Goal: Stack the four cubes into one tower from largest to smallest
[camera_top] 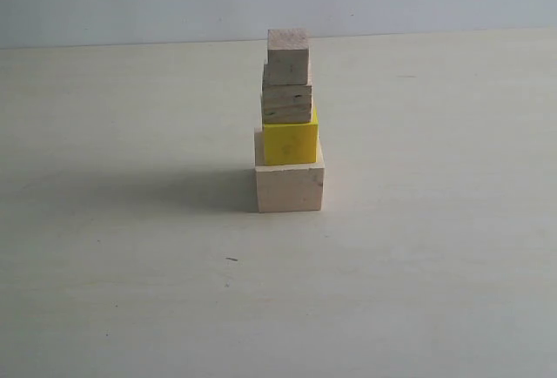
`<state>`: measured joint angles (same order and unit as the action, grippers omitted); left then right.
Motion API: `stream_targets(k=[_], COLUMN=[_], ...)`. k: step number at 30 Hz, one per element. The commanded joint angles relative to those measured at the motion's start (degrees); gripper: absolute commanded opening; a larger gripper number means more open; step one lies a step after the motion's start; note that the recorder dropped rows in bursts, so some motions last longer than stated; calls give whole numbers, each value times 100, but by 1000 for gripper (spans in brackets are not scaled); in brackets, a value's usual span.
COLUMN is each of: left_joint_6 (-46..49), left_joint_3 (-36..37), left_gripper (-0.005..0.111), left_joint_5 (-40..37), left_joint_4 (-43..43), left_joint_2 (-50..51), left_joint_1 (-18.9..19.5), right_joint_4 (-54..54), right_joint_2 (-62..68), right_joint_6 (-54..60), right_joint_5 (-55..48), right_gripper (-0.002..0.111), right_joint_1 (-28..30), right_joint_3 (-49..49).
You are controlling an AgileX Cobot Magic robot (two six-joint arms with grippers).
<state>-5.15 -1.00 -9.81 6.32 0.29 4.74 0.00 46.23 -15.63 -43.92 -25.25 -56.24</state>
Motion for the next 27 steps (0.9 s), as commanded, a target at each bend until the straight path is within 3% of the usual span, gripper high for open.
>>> stream_targets(k=[1, 5, 9, 21, 27], left_joint_6=[136, 959, 1387, 1329, 838], left_joint_3=[14, 51, 100, 100, 100], left_gripper=[1, 1, 1, 1, 1], left_joint_5=[-476, -1215, -1088, -1101, -1079], left_joint_4=[-22, -22, -50, -50, 16], left_joint_2=[-29, -29, -29, -29, -29], left_joint_1=[-150, -361, -483, -483, -483], right_joint_4=[0, 0, 0, 0, 0], right_joint_2=[-23, -23, -23, -23, -23], right_joint_6=[4, 4, 4, 4, 4], right_joint_5=[75, 75, 75, 75, 75], right_gripper=[0, 0, 0, 0, 0], right_joint_1=[-11, -11, -11, -11, -11], right_joint_3=[-6, -6, -6, -6, -6])
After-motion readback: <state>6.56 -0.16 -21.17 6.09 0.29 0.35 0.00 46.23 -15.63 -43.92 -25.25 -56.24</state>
